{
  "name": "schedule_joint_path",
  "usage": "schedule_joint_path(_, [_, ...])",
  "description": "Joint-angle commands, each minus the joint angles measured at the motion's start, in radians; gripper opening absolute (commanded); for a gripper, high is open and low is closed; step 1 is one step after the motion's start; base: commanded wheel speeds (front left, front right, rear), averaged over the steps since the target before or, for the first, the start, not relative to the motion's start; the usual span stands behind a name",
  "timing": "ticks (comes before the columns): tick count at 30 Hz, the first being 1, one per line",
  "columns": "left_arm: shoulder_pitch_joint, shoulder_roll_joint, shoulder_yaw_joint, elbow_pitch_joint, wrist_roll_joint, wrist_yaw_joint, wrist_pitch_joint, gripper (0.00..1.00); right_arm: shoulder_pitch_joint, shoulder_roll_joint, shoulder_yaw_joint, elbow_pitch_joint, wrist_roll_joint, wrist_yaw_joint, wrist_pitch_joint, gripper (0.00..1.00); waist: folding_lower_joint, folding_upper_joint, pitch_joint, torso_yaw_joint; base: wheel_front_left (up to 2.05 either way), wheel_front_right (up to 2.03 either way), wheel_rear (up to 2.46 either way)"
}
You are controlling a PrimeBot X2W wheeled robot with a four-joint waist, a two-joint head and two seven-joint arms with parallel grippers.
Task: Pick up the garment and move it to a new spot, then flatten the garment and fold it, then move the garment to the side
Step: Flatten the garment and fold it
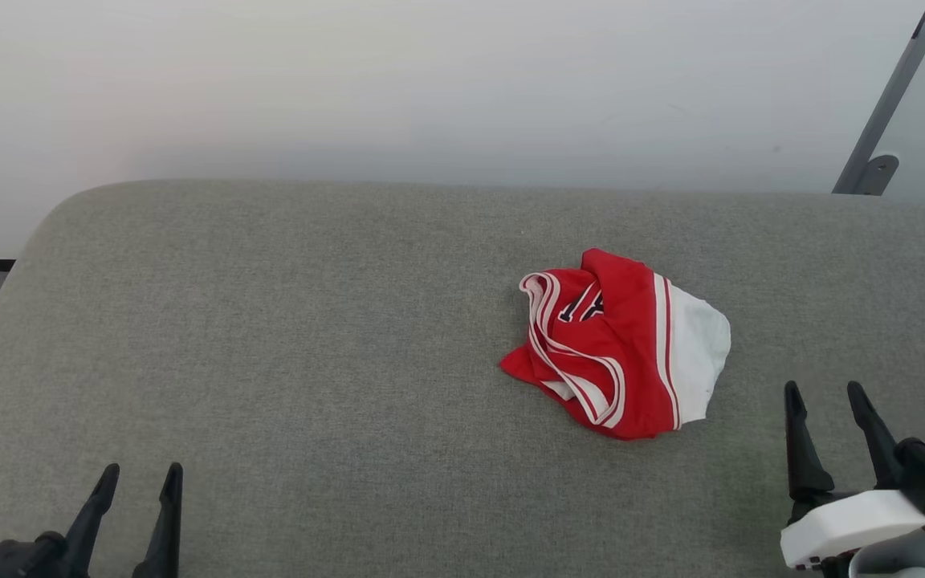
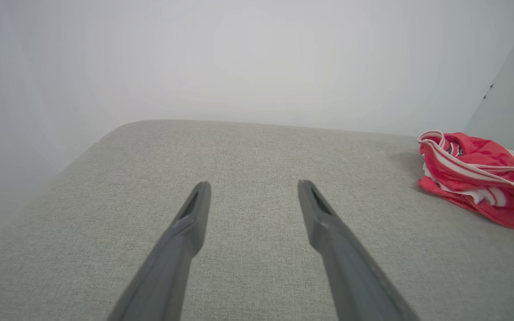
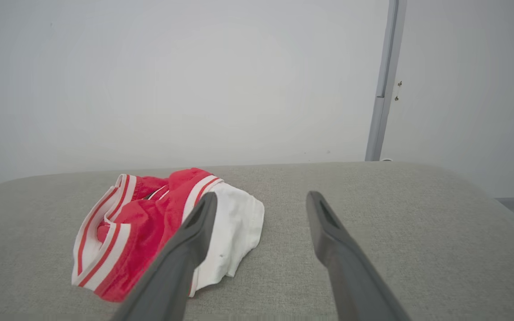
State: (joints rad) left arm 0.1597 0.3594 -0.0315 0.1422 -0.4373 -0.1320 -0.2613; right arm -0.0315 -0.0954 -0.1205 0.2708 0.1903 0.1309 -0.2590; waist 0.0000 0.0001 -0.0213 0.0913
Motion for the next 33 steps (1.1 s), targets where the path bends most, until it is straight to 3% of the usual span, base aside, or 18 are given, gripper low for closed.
schedule_joint_path(1, [0.011, -0.006, 0.005, -0.004, 0.005, 0.003, -0.005, 1.0, -0.017, -0.011, 0.0, 0.008, -0.009, 0.0, 0.015, 1.0, 0.0, -0.0001, 0.003, 0.0, 0.0, 0.0, 0.0])
schedule_joint_path(6, [0.008, -0.024, 0.005, -0.007, -0.002, 0.003, -0.005, 1.0, -0.078, -0.074, 0.013, 0.031, -0.02, 0.0, 0.177, 1.0, 0.0, -0.0001, 0.04, 0.0, 0.0, 0.0, 0.0])
schedule_joint_path(13, [-0.054, -0.024, -0.023, -0.004, -0.034, 0.003, -0.005, 1.0, -0.22, -0.189, 0.072, 0.03, -0.012, 0.0, 0.528, 1.0, 0.0, -0.0001, 0.141, 0.026, 0.0, 0.0, 0.0])
schedule_joint_path(14, [-0.054, -0.024, -0.023, -0.004, -0.034, 0.003, -0.005, 1.0, -0.22, -0.189, 0.072, 0.03, -0.012, 0.0, 0.528, 1.0, 0.0, -0.0001, 0.141, 0.026, 0.0, 0.0, 0.0])
schedule_joint_path(17, [-0.082, -0.026, -0.04, 0.001, -0.048, 0.003, -0.005, 1.0, -0.278, -0.213, 0.098, 0.025, -0.005, 0.0, 0.66, 1.0, 0.0, -0.0001, 0.178, 0.039, 0.0, 0.0, 0.0])
schedule_joint_path(26, [-0.155, -0.027, -0.087, 0.019, -0.089, 0.003, -0.005, 1.0, -0.401, -0.211, 0.162, 0.069, 0.032, 0.0, 0.952, 1.0, 0.0, -0.0001, 0.253, 0.077, 0.0, 0.0, 0.0])
schedule_joint_path(33, [-0.175, -0.023, -0.09, 0.025, -0.104, 0.003, -0.005, 1.0, -0.416, -0.202, 0.151, 0.09, 0.007, 0.0, 1.039, 1.0, 0.0, -0.0001, 0.274, 0.09, 0.0, 0.0, 0.0])
